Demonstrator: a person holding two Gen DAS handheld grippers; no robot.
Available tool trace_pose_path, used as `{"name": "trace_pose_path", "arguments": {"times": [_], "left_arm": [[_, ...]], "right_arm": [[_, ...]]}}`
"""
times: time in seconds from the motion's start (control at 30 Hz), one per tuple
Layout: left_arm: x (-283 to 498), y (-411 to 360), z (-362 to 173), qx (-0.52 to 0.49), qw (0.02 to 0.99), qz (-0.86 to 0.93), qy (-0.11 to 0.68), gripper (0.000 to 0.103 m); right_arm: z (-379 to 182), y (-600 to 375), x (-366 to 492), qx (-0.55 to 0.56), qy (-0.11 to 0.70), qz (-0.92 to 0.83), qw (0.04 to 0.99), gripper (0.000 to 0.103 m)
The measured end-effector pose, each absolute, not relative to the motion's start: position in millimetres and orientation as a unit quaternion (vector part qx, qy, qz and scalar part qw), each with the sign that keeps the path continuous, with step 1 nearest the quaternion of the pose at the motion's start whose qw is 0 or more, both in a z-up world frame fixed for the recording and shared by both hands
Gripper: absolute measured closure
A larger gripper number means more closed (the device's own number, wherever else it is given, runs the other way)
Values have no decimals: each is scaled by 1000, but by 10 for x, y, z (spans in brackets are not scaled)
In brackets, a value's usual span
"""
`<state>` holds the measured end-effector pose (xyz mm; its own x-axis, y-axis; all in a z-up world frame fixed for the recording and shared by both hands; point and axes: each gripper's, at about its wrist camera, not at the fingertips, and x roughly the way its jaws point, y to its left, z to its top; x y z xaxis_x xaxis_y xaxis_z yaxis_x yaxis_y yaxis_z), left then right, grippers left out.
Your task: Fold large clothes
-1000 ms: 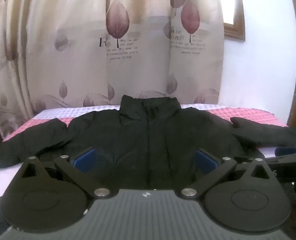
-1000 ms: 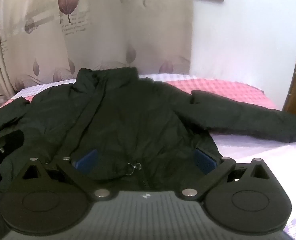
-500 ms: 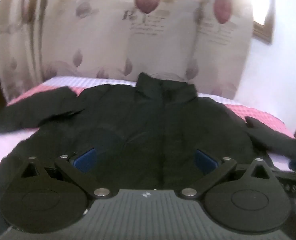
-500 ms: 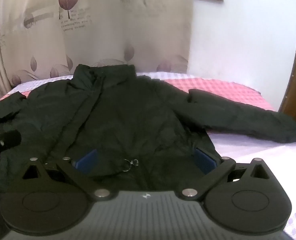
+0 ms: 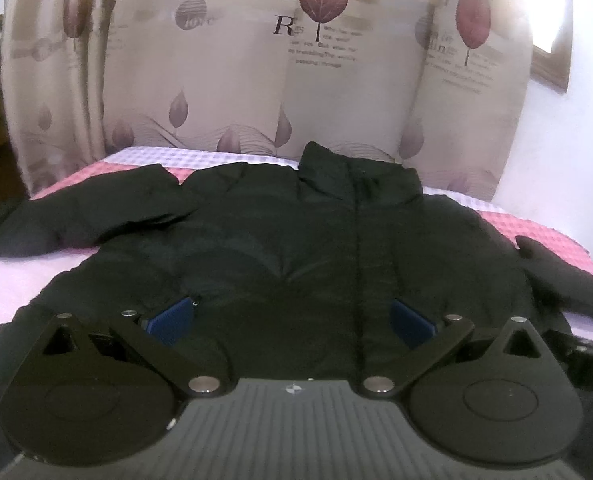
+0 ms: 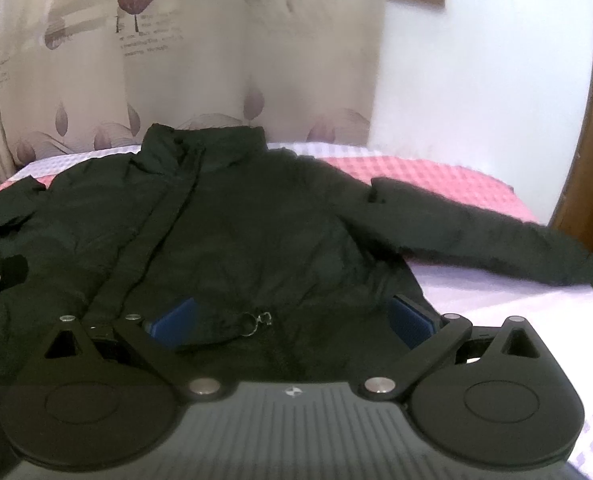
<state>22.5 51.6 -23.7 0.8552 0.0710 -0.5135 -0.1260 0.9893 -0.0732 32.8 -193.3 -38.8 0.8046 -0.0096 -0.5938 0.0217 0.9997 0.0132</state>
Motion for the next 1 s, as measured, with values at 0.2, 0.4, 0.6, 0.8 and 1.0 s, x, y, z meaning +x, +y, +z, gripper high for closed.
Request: {"name": "trace_pose_path", "arguments": {"times": [0.2, 0.4, 0.6, 0.8, 1.0], "left_arm": [[215, 548, -232, -52, 968, 38, 242, 0], [236, 495, -239, -15, 977, 35, 209, 0], [375, 436, -189, 18, 977, 30, 209, 0], [540, 452, -174, 26, 977, 23, 209, 0], [711, 543, -210, 23, 978, 30, 203, 0]], "right_arm": [[-404, -1891, 400, -5, 327, -24, 945, 0], [-444, -1859, 549, -25, 348, -35, 937, 0], [-423, -1789, 650, -68, 333, -45, 939, 0], [-431, -1910, 870, -30, 353, -27, 935, 0], [-475, -1993, 1049, -22, 362, -29, 932, 0]]}}
